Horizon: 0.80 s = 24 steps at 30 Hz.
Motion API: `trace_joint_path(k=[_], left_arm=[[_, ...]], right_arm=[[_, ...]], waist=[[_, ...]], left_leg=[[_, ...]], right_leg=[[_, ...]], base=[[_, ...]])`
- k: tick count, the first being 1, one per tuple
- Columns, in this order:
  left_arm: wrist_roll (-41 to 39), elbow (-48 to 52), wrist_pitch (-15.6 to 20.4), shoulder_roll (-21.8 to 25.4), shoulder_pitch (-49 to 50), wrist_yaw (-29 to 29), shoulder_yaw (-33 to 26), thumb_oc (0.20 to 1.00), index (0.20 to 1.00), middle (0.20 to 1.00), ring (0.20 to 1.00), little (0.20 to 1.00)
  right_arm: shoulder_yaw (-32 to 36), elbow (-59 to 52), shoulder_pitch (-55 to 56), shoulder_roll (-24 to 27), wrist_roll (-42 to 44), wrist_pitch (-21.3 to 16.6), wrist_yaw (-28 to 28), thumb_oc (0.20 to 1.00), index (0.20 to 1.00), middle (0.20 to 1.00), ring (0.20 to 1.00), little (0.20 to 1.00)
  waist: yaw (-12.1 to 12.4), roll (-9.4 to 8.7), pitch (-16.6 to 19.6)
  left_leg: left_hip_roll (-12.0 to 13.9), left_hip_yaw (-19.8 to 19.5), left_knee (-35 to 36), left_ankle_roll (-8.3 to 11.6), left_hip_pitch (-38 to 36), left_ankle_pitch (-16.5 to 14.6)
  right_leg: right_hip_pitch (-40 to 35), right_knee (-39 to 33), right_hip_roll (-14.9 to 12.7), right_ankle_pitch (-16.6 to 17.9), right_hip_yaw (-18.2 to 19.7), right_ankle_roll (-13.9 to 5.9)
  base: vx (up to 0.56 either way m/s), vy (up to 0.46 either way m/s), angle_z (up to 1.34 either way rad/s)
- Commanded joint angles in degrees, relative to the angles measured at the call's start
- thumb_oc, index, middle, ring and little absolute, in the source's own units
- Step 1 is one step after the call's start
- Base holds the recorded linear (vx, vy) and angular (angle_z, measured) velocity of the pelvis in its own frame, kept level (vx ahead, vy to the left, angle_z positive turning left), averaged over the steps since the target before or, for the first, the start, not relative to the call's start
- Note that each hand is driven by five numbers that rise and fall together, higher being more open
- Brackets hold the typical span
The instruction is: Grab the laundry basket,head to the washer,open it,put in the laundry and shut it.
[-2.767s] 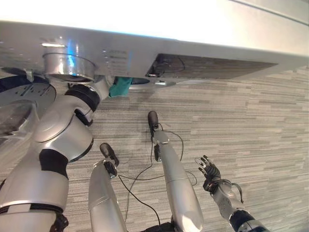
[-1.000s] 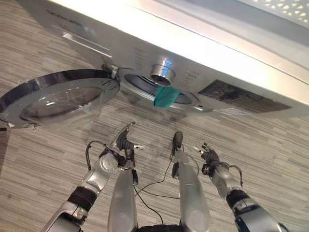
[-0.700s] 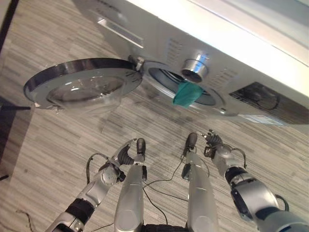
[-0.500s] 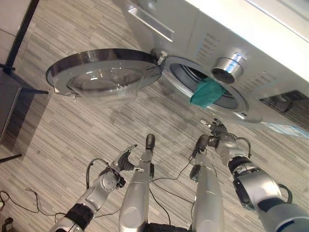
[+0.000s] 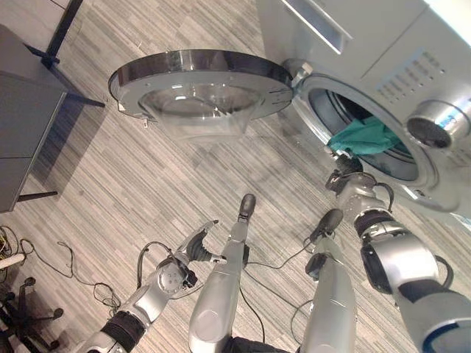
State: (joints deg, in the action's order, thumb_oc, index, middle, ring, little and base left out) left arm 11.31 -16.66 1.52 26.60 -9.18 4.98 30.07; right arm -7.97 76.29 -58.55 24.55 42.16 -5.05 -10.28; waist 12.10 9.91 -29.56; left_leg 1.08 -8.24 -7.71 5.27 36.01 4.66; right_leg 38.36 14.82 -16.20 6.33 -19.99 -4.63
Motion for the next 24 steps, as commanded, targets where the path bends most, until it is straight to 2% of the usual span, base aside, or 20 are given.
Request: trace_joint_path(k=[1, 3, 4, 6, 7, 8, 12, 18, 20, 21, 23, 24], left_arm=[[-0.94, 2.41, 2.25, 1.38, 0.26, 1.56, 2.97, 1.000, 1.000, 1.000, 1.000, 1.000], [-0.99, 2.70, 2.29, 1.44, 0.22, 1.77, 2.93, 1.000, 1.000, 1.000, 1.000, 1.000], [-0.87, 3.74, 2.40, 1.70, 0.29, 2.04, 2.93, 1.000, 1.000, 1.000, 1.000, 1.000], [-0.78, 3.98, 2.45, 1.88, 0.49, 2.33, 2.66, 1.000, 1.000, 1.000, 1.000, 1.000], [-0.72, 4.22, 2.46, 2.01, 0.61, 2.66, 2.50, 1.000, 1.000, 1.000, 1.000, 1.000], [-0.67, 4.39, 2.42, 2.01, 0.56, 2.81, 2.48, 1.000, 1.000, 1.000, 1.000, 1.000], [-0.08, 5.44, 2.41, 2.46, 0.54, 3.05, 1.66, 1.000, 1.000, 1.000, 1.000, 1.000], [0.23, 6.32, 2.57, 2.94, 0.78, 2.89, 0.90, 1.000, 1.000, 1.000, 1.000, 1.000], [0.13, 6.86, 2.73, 3.51, 0.49, 3.05, 0.26, 1.000, 1.000, 1.000, 1.000, 1.000], [-0.10, 7.04, 2.91, 3.84, 0.46, 3.09, -0.14, 1.000, 1.000, 1.000, 1.000, 1.000], [-0.16, 7.11, 2.89, 3.86, 0.29, 3.03, -0.22, 1.000, 1.000, 1.000, 1.000, 1.000], [-0.46, 7.55, 3.30, 4.13, 0.46, 3.15, -0.57, 1.000, 1.000, 1.000, 1.000, 1.000]], right_arm=[[1.08, 0.96, 0.28, 5.04, 3.24, -2.86, -1.88, 1.000, 1.000, 1.000, 1.000, 1.000], [1.72, 0.90, -0.26, 5.98, 4.35, -3.31, -2.22, 1.000, 1.000, 1.000, 1.000, 1.000], [3.46, 0.71, -1.09, 8.61, 6.80, -4.44, -3.31, 1.000, 1.000, 1.000, 1.000, 1.000], [3.91, 0.78, -1.35, 9.94, 7.52, -4.88, -3.73, 1.000, 1.000, 1.000, 1.000, 1.000], [4.31, 0.65, -1.84, 10.97, 8.06, -5.27, -4.32, 0.476, 0.476, 0.476, 0.476, 0.476], [4.82, 0.95, -2.14, 11.94, 8.24, -5.40, -4.73, 0.200, 0.200, 0.200, 0.200, 0.200], [4.28, 0.33, -3.21, 14.09, 8.60, -5.68, -4.90, 0.200, 0.200, 0.200, 0.200, 0.200], [3.57, -1.92, -5.07, 14.63, 9.52, -6.99, -4.77, 0.200, 0.200, 0.200, 0.200, 0.200], [3.60, -4.78, -8.20, 16.26, 11.59, -9.04, -5.81, 0.200, 0.200, 0.200, 0.200, 0.200], [4.16, -8.57, -10.09, 17.74, 13.27, -11.50, -6.49, 0.200, 0.200, 0.200, 0.200, 0.200], [4.18, -9.06, -10.00, 17.67, 13.30, -11.65, -6.92, 0.200, 0.200, 0.200, 0.200, 0.200], [4.66, -14.52, -11.32, 19.92, 13.24, -14.85, -8.76, 0.200, 0.200, 0.200, 0.200, 0.200]], waist=[[0.59, 3.04, 2.14], [0.73, 3.27, 2.19], [1.13, 3.83, 2.31], [1.21, 4.00, 2.39], [1.28, 4.02, 2.33], [1.36, 4.10, 2.38], [1.45, 3.99, 2.59], [1.08, 3.20, 2.60], [1.00, 2.53, 2.90], [0.93, 2.23, 3.39], [1.03, 2.30, 3.03], [1.10, 2.15, 2.96]], left_leg=[[0.89, -0.53, -0.47, 0.80, 2.54, -2.58], [0.82, -0.69, -0.48, 0.80, 2.88, -2.51], [0.60, -1.25, -0.56, 0.81, 3.72, -2.31], [0.46, -1.47, -0.67, 0.85, 4.17, -2.26], [0.45, -1.61, -0.72, 0.91, 4.47, -2.19], [0.40, -1.63, -0.70, 0.96, 4.73, -2.09], [0.60, -1.77, -0.05, 1.09, 4.69, -1.70], [1.12, -1.26, 0.74, 1.03, 3.59, -1.69], [1.40, -0.93, 1.46, 1.07, 2.51, -1.61], [1.56, -0.82, 1.90, 1.07, 2.04, -1.59], [1.69, -0.70, 2.16, 1.06, 1.69, -1.49], [1.45, -0.61, 2.54, 1.01, 1.89, -0.09]], right_leg=[[1.17, 3.94, -1.06, -9.08, 4.89, -5.00], [1.75, 4.61, -1.12, -9.40, 4.95, -5.01], [2.88, 6.33, -1.38, -10.45, 5.07, -4.93], [3.36, 7.03, -1.41, -11.02, 5.06, -4.92], [3.71, 7.50, -1.32, -11.28, 5.03, -4.91], [4.01, 7.87, -1.34, -11.53, 5.00, -4.92], [4.22, 7.97, -1.17, -11.70, 4.91, -4.99], [3.15, 6.47, -0.59, -11.06, 5.07, -5.02], [1.90, 4.73, -0.14, -10.23, 5.19, -5.18], [1.47, 3.93, -0.04, -9.90, 5.17, -5.40], [1.11, 3.50, 0.13, -9.64, 5.22, -5.42], [1.37, 2.74, 0.01, -7.88, 4.84, -5.15]], base=[[0.01, -0.012, 0.18], [0.01, -0.021, 0.20], [0.02, -0.045, 0.13], [0.01, -0.041, 0.12], [0.00, -0.028, 0.15], [0.00, -0.028, 0.12], [0.00, -0.020, 0.04], [0.00, -0.001, 0.01], [0.01, 0.021, -0.04], [0.00, 0.024, -0.06], [-0.04, 0.025, -0.10], [-0.01, 0.031, -0.10]])
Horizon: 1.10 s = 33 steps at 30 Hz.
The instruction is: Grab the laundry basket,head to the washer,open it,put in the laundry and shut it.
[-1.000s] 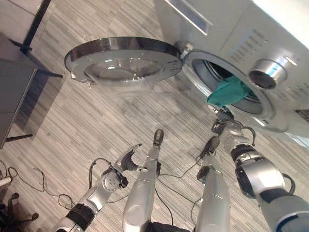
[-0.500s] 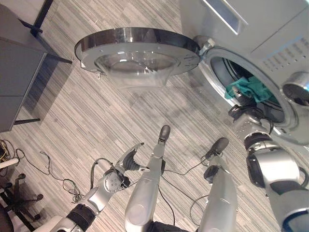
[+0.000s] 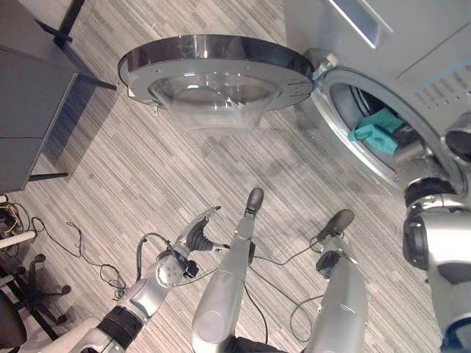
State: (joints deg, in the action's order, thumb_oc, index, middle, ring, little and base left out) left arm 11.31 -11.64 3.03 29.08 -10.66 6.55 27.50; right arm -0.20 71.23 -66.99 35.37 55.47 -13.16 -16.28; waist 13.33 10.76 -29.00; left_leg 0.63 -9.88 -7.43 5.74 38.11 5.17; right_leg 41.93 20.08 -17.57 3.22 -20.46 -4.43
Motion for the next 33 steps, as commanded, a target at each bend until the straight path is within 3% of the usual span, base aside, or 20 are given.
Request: trace_joint_path(k=[1, 2, 3, 4, 5, 6, 11, 17, 23, 25, 29, 33], left_arm=[[-0.71, 2.44, 2.11, 1.93, 1.99, 1.83, 2.08, 1.000, 1.000, 1.000, 1.000, 1.000], [-0.69, 2.25, 2.30, 2.06, 2.01, 2.06, 2.23, 1.000, 1.000, 1.000, 1.000, 1.000], [-0.59, 1.98, 2.25, 2.37, 2.01, 2.10, 2.23, 1.000, 1.000, 1.000, 1.000, 1.000], [-0.57, 1.96, 2.30, 2.27, 2.10, 2.14, 2.20, 1.000, 1.000, 1.000, 1.000, 1.000], [-0.28, 1.61, 2.10, 2.35, 2.06, 2.41, 1.76, 1.000, 1.000, 1.000, 1.000, 1.000], [-0.25, 1.61, 2.12, 2.31, 2.18, 2.41, 1.63, 1.000, 1.000, 1.000, 1.000, 1.000], [-0.13, -0.56, 1.87, 0.49, 1.38, 3.52, 0.47, 1.000, 1.000, 1.000, 1.000, 1.000], [1.09, -1.23, 1.77, 0.16, 1.98, 3.85, -0.06, 1.000, 1.000, 1.000, 1.000, 1.000], [1.11, -1.52, 1.54, 0.20, 2.48, 3.70, 0.33, 1.000, 1.000, 1.000, 1.000, 1.000], [1.08, -1.87, 1.48, 0.08, 2.44, 3.61, 1.00, 1.000, 1.000, 1.000, 1.000, 1.000], [1.24, -2.05, 1.38, 0.34, 2.75, 3.41, 2.22, 1.000, 1.000, 1.000, 1.000, 1.000], [1.19, -2.03, 1.34, 0.58, 2.86, 3.09, 3.04, 1.000, 1.000, 1.000, 1.000, 1.000]], right_arm=[[-3.57, -12.56, -4.00, 11.02, -1.80, -8.19, -4.82, 0.200, 0.200, 0.200, 0.200, 0.200], [-4.51, -12.75, -4.56, 11.74, -3.11, -7.85, -5.63, 0.200, 0.200, 0.200, 0.200, 0.200], [-5.89, -12.41, -4.62, 11.95, -4.51, -6.92, -5.58, 0.310, 0.310, 0.310, 0.310, 0.310], [-6.08, -12.30, -4.82, 11.91, -4.64, -6.82, -5.69, 0.310, 0.310, 0.310, 0.310, 0.310], [-8.38, -13.05, -4.18, 10.79, -7.17, -5.21, -5.08, 0.906, 0.906, 0.906, 0.906, 0.906], [-8.40, -13.26, -4.11, 10.62, -7.35, -5.13, -5.29, 1.000, 1.000, 1.000, 1.000, 1.000], [-8.32, -17.36, 6.62, -0.85, -9.28, -4.73, -1.94, 1.000, 1.000, 1.000, 1.000, 1.000], [-7.06, -14.90, 12.16, -8.15, -6.09, -4.88, 2.30, 1.000, 1.000, 1.000, 1.000, 1.000], [-7.76, -6.89, 11.49, -8.82, -7.04, -2.46, 3.02, 1.000, 1.000, 1.000, 1.000, 1.000], [-7.33, -4.31, 10.60, -8.55, -6.55, -1.81, 2.97, 1.000, 1.000, 1.000, 1.000, 1.000], [-5.31, -0.88, 8.48, -6.40, -3.80, -1.25, 3.03, 1.000, 1.000, 1.000, 1.000, 1.000], [-4.56, 0.45, 7.10, -4.66, -2.54, -1.08, 2.85, 1.000, 1.000, 1.000, 1.000, 1.000]], waist=[[0.00, 1.05, 3.11], [0.06, 1.09, 2.70], [-0.04, 0.71, 3.15], [-0.05, 0.83, 2.70], [-0.36, 0.42, 2.56], [-0.48, 0.40, 2.52], [-2.43, -0.86, 1.33], [-3.53, -1.48, 0.69], [-3.70, -1.42, 0.53], [-3.62, -1.28, 0.89], [-2.95, -0.29, 0.55], [-2.24, 0.47, 0.99]], left_leg=[[2.05, 1.01, 3.15, 0.65, -1.15, -1.30], [2.00, 1.07, 3.13, 0.60, -0.89, -0.19], [2.19, 1.06, 3.38, 0.67, -1.48, -1.23], [2.06, 1.17, 3.14, 0.60, -0.99, -0.22], [2.17, 1.48, 3.00, 0.56, -1.07, -0.25], [2.17, 1.52, 2.99, 0.55, -1.14, -0.26], [2.39, 1.66, 1.64, 0.28, -0.64, -0.83], [2.44, 1.84, 1.18, 0.36, 0.11, -0.84], [2.45, 1.85, 1.16, 0.42, 0.44, -0.78], [2.61, 1.69, 1.58, 0.55, -0.26, -2.00], [2.34, 1.36, 1.65, 0.50, 0.43, -0.64], [2.47, 1.06, 2.25, 0.75, -0.24, -1.67]], right_leg=[[-3.19, -3.22, 1.55, -5.64, 5.64, -5.84], [-2.98, -3.47, 1.40, -4.26, 5.24, -5.45], [-3.60, -3.59, 1.57, -5.33, 5.74, -5.80], [-3.15, -3.64, 1.41, -4.11, 5.35, -5.39], [-3.38, -3.85, 1.53, -3.87, 5.44, -5.26], [-3.44, -3.88, 1.54, -3.84, 5.47, -5.26], [-3.77, -4.47, 1.97, -3.36, 5.78, -4.75], [-3.56, -4.53, 2.22, -3.34, 5.97, -4.64], [-3.26, -4.35, 2.31, -3.45, 6.02, -4.58], [-3.80, -4.09, 2.52, -5.08, 6.33, -5.02], [-3.07, -3.44, 2.28, -4.37, 5.73, -4.60], [-3.21, -2.30, 2.29, -6.66, 5.82, -5.03]], base=[[-0.09, 0.053, -0.10], [0.08, 0.010, -0.09], [-0.08, 0.028, -0.12], [0.00, 0.022, -0.07], [-0.08, 0.035, -0.02], [0.00, 0.000, 0.00], [0.00, 0.000, -0.01], [-0.01, -0.005, -0.06], [0.02, -0.008, -0.01], [0.10, -0.043, 0.00], [-0.01, -0.007, 0.01], [0.05, -0.035, 0.05]])
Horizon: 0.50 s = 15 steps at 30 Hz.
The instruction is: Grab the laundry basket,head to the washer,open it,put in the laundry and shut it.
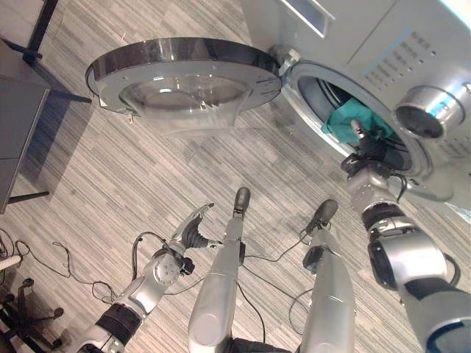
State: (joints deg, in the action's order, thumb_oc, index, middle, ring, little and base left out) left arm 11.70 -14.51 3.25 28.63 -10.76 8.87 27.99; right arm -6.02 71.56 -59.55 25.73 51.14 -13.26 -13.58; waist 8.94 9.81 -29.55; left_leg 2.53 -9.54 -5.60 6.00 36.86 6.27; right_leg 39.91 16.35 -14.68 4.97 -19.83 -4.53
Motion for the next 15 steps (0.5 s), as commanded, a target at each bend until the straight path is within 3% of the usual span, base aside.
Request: trace_joint_path(k=[1, 9, 14, 15], left_arm=[[0.80, 0.83, 1.10, 1.01, 2.90, 0.77, 2.61, 1.000, 1.000, 1.000, 1.000, 1.000], [0.38, 0.81, 1.17, 0.90, 2.13, 0.36, 4.25, 1.000, 1.000, 1.000, 1.000, 1.000], [0.31, 0.57, 0.94, 0.76, 1.65, 0.28, 5.48, 1.000, 1.000, 1.000, 1.000, 1.000], [0.23, 0.54, 0.92, 0.68, 1.58, 0.25, 5.75, 1.000, 1.000, 1.000, 1.000, 1.000]], right_arm=[[1.26, 0.21, -0.40, 5.07, 1.84, -0.97, 0.22, 1.000, 1.000, 1.000, 1.000, 1.000], [2.70, 1.38, -2.56, 5.70, 4.86, -1.05, 0.00, 1.000, 1.000, 1.000, 1.000, 1.000], [5.79, 2.90, -4.64, 7.40, 11.18, -1.45, 0.18, 1.000, 1.000, 1.000, 1.000, 1.000], [6.35, 3.17, -4.90, 7.64, 12.13, -1.64, 0.08, 0.467, 0.467, 0.467, 0.467, 0.467]], waist=[[2.16, 1.46, 1.54], [3.10, 3.07, 1.97], [4.10, 4.69, 2.49], [4.13, 4.79, 2.59]], left_leg=[[0.55, 0.68, 0.44, 0.50, 1.03, -2.75], [0.39, -0.40, 2.12, 0.78, 1.12, -1.81], [0.28, -1.73, 3.52, 0.94, 1.65, -0.93], [0.18, -1.93, 3.60, 0.91, 1.85, -0.89]], right_leg=[[-1.14, 1.54, -0.64, -8.47, 5.16, -4.92], [-0.01, 3.57, -1.03, -10.26, 4.47, -4.93], [2.10, 7.10, -1.59, -12.63, 4.07, -4.72], [2.45, 7.80, -1.65, -13.09, 4.08, -4.67]], base=[[0.00, 0.000, 0.00], [0.03, -0.027, 0.04], [0.05, -0.036, 0.12], [0.04, -0.031, 0.16]])
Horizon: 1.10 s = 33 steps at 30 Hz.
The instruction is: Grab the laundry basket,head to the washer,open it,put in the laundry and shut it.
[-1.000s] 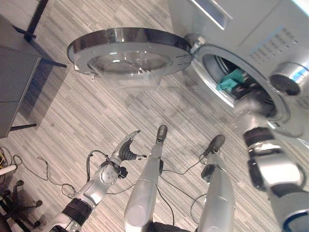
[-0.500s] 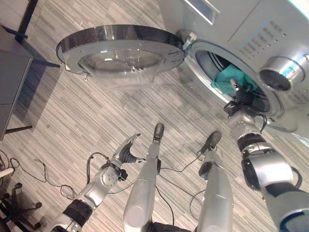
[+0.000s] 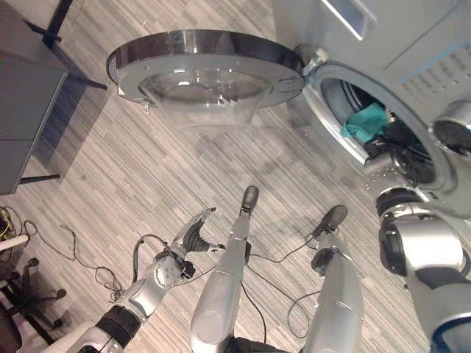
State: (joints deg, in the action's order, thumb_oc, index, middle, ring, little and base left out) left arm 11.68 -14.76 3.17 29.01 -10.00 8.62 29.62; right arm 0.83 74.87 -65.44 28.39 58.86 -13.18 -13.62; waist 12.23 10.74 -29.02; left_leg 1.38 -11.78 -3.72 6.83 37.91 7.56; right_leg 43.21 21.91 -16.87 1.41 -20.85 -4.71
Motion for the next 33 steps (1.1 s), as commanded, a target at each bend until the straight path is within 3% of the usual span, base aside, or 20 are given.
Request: trace_joint_path(k=[1, 5, 13, 16, 19, 24, 25, 26, 28, 33], left_arm=[[0.25, 0.77, 1.01, 0.32, 0.76, 0.50, 4.18, 1.000, 1.000, 1.000, 1.000, 1.000], [0.11, 0.97, 0.92, 0.34, 0.72, 0.61, 4.58, 1.000, 1.000, 1.000, 1.000, 1.000], [0.23, 1.41, 0.48, 0.76, 1.10, 1.53, 3.92, 1.000, 1.000, 1.000, 1.000, 1.000], [0.15, 3.02, 0.29, 1.17, 1.27, 1.24, 3.32, 1.000, 1.000, 1.000, 1.000, 1.000], [-0.65, 4.93, 0.84, 1.99, 1.63, 1.49, 2.22, 1.000, 1.000, 1.000, 1.000, 1.000], [-1.01, 4.65, 1.42, 2.78, 1.22, 1.65, 1.94, 1.000, 1.000, 1.000, 1.000, 1.000], [-1.02, 4.59, 1.46, 2.73, 1.25, 1.64, 1.83, 1.000, 1.000, 1.000, 1.000, 1.000], [-0.98, 4.17, 1.43, 2.68, 0.82, 1.72, 1.22, 1.000, 1.000, 1.000, 1.000, 1.000], [-1.01, 3.56, 1.45, 2.36, 0.79, 2.00, 0.60, 1.000, 1.000, 1.000, 1.000, 1.000], [0.62, 1.68, 1.74, 0.29, -0.93, 2.74, 0.36, 1.000, 1.000, 1.000, 1.000, 1.000]], right_arm=[[-0.48, -0.08, 0.97, 5.04, 4.52, -1.73, 0.16, 0.200, 0.200, 0.200, 0.200, 0.200], [0.28, 0.48, 0.32, 6.35, 5.46, -2.13, -0.71, 0.200, 0.200, 0.200, 0.200, 0.200], [1.09, 0.44, -1.95, 14.49, 5.69, -2.73, -3.18, 0.200, 0.200, 0.200, 0.200, 0.200], [0.78, -1.69, -4.34, 17.72, 6.07, -4.13, -4.29, 0.200, 0.200, 0.200, 0.200, 0.200], [-0.31, -10.24, -7.94, 22.12, 5.64, -9.27, -6.26, 0.200, 0.200, 0.200, 0.200, 0.200], [-3.93, -11.59, -9.28, 24.30, 2.51, -8.64, -6.57, 0.206, 0.206, 0.206, 0.206, 0.206], [-4.12, -11.42, -9.53, 24.27, 2.58, -8.54, -6.44, 0.319, 0.319, 0.319, 0.319, 0.319], [-5.46, -13.29, -7.66, 21.76, 1.10, -7.57, -4.87, 1.000, 1.000, 1.000, 1.000, 1.000], [-5.23, -15.49, -5.45, 19.43, 0.37, -7.97, -4.62, 1.000, 1.000, 1.000, 1.000, 1.000], [-0.83, -25.84, 3.55, 8.38, 5.16, -13.85, 0.29, 1.000, 1.000, 1.000, 1.000, 1.000]], waist=[[0.86, 3.84, 2.09], [1.15, 4.14, 2.23], [1.43, 4.42, 2.34], [1.58, 4.25, 2.31], [1.63, 3.78, 2.61], [1.51, 3.24, 2.75], [1.41, 3.25, 2.63], [0.63, 2.58, 2.16], [0.09, 2.20, 1.85], [-1.24, 1.74, 0.75]], left_leg=[[1.29, 0.28, 1.73, 0.09, 0.86, -2.18], [1.20, -0.33, 1.67, 0.03, 1.25, -2.10], [0.95, -2.09, 3.29, 0.50, 1.63, -0.88], [1.22, -2.26, 4.96, 0.57, 0.72, -0.19], [1.25, -2.40, 6.75, 0.70, -0.74, 0.42], [1.45, -2.30, 7.55, 0.85, -1.86, 0.68], [1.47, -2.25, 7.58, 0.84, -1.97, 0.67], [1.71, -1.83, 7.29, 0.74, -2.10, 0.42], [1.77, -1.55, 6.83, 0.66, -2.13, 0.14], [1.49, -0.27, 5.00, 0.10, -1.94, -0.85]], right_leg=[[-0.76, 2.38, 0.49, -9.64, 5.09, -4.48], [0.25, 4.49, 0.10, -10.98, 4.94, -4.34], [2.48, 9.09, -0.46, -13.93, 4.23, -3.90], [2.61, 9.44, -0.33, -14.20, 4.04, -3.95], [2.16, 9.01, 0.07, -14.13, 4.18, -4.05], [1.39, 8.80, 0.12, -13.97, 4.14, -4.00], [1.30, 8.74, 0.15, -13.95, 4.17, -4.00], [0.84, 8.36, 0.50, -13.57, 4.39, -3.87], [0.54, 8.00, 0.64, -13.20, 4.61, -3.84], [-0.65, 5.67, 1.06, -11.19, 5.22, -4.28]], base=[[0.04, -0.020, 0.19], [0.03, -0.027, 0.13], [0.02, -0.048, 0.17], [0.01, -0.009, 0.05], [0.00, 0.000, 0.00], [0.00, 0.000, 0.00], [0.00, 0.000, 0.00], [0.00, 0.000, 0.00], [0.00, 0.000, 0.00], [-0.03, 0.032, -0.10]])
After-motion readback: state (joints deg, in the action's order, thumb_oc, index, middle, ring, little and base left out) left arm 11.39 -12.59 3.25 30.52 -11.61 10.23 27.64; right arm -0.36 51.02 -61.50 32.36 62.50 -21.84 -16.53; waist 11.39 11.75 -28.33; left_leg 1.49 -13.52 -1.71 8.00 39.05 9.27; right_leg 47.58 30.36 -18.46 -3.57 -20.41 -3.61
